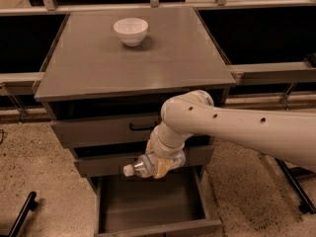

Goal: Place blue plastic bottle into bottom drawer

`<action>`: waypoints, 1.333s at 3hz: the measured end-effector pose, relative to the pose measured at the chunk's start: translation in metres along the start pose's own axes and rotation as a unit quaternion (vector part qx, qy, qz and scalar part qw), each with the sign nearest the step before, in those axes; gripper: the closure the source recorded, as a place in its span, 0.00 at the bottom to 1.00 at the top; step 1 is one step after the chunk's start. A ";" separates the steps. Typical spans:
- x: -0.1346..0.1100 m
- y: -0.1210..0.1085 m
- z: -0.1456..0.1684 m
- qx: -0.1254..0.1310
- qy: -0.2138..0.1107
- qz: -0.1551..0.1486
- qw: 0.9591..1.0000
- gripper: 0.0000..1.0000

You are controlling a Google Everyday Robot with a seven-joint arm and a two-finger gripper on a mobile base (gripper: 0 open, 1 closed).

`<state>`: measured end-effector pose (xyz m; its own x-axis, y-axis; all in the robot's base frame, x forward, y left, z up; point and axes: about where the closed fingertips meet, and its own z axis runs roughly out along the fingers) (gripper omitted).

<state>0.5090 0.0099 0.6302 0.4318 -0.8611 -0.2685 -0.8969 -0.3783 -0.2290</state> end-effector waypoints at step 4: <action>0.010 -0.013 0.168 -0.065 -0.142 0.014 0.988 1.00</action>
Offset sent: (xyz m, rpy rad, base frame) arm 0.0502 0.0374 -0.1886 0.2307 0.3118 0.0483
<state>0.5405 0.0633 0.4734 0.3985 -0.7492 -0.5290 -0.9059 -0.4116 -0.0995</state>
